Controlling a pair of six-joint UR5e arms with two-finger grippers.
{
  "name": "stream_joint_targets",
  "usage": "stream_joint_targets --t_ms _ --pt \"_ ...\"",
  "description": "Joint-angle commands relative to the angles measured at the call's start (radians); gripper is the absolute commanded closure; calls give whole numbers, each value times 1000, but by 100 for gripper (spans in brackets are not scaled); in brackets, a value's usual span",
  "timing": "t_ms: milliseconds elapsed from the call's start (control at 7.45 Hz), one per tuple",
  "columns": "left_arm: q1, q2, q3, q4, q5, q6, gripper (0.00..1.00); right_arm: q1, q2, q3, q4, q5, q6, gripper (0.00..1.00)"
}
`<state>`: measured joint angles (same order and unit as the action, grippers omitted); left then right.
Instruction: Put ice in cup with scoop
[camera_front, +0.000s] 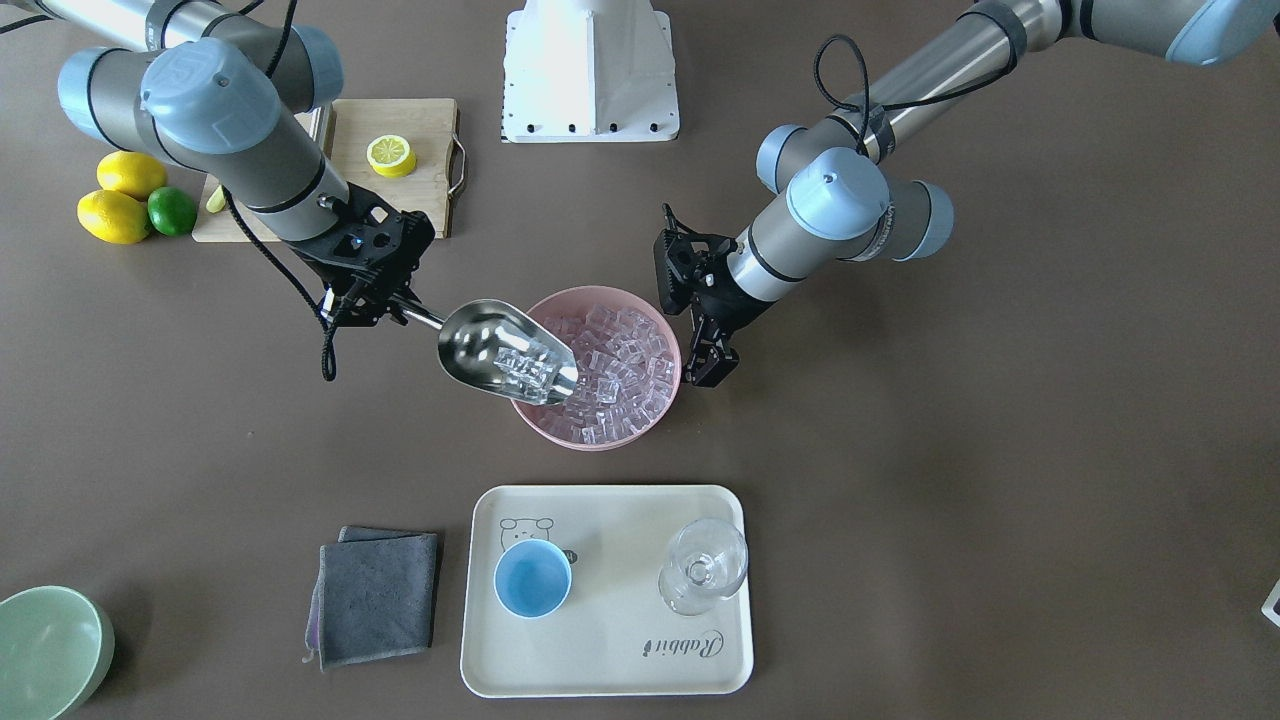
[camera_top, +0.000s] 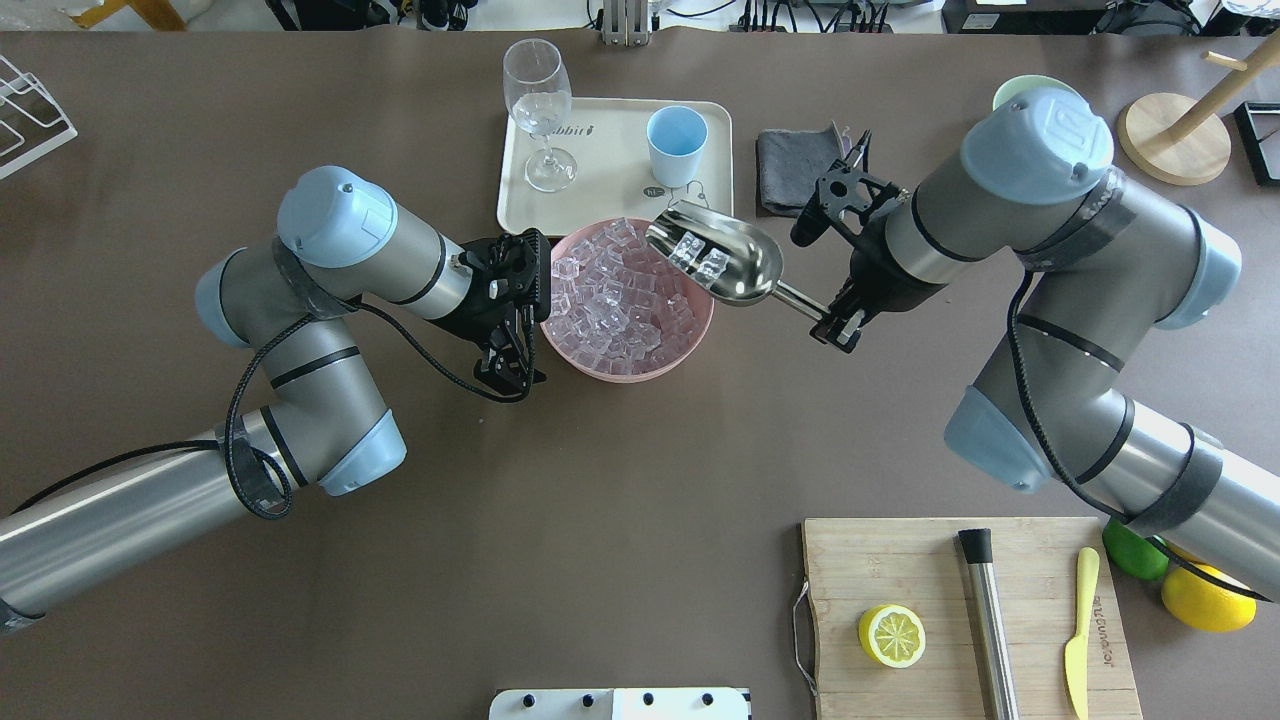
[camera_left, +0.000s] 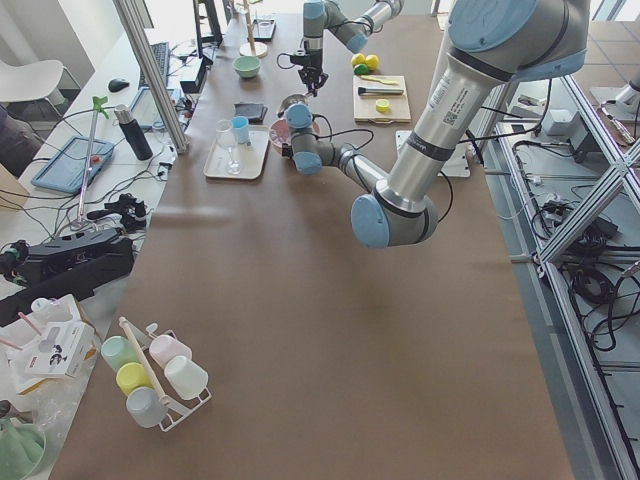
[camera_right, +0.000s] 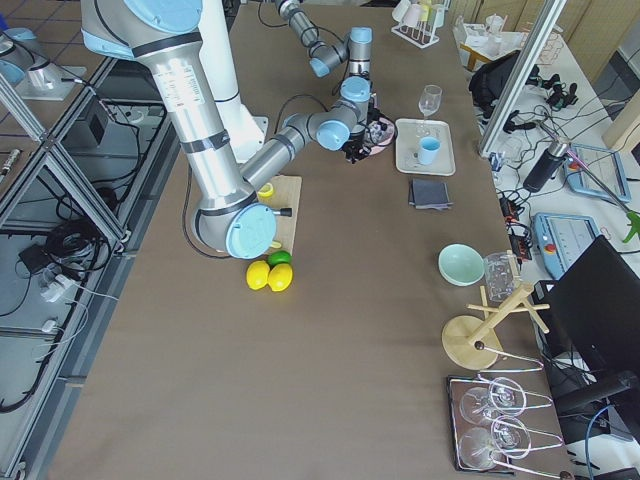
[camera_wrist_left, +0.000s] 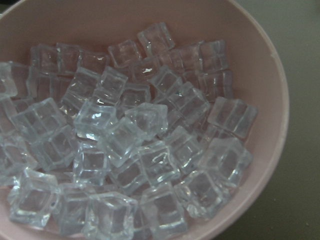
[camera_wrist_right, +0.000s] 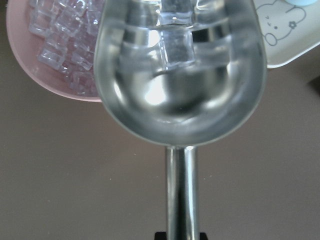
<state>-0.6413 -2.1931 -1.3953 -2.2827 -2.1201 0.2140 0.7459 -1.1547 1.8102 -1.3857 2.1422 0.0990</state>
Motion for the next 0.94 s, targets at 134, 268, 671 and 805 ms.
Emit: stream_joint_targets --t_ms 134,268,671,805 --pt "2 23 -18 -4 -3 -1 1 168 67 -14 -238 102 -11 100" --pt "2 23 -21 -4 -1 -5 1 190 117 -44 -330 100 -30 100" --pt "-9 119 -104 5 -6 -4 1 196 344 -259 -539 48 -161 100" --pt "-20 171 -147 6 -8 -4 1 196 474 -378 -650 24 -244 100"
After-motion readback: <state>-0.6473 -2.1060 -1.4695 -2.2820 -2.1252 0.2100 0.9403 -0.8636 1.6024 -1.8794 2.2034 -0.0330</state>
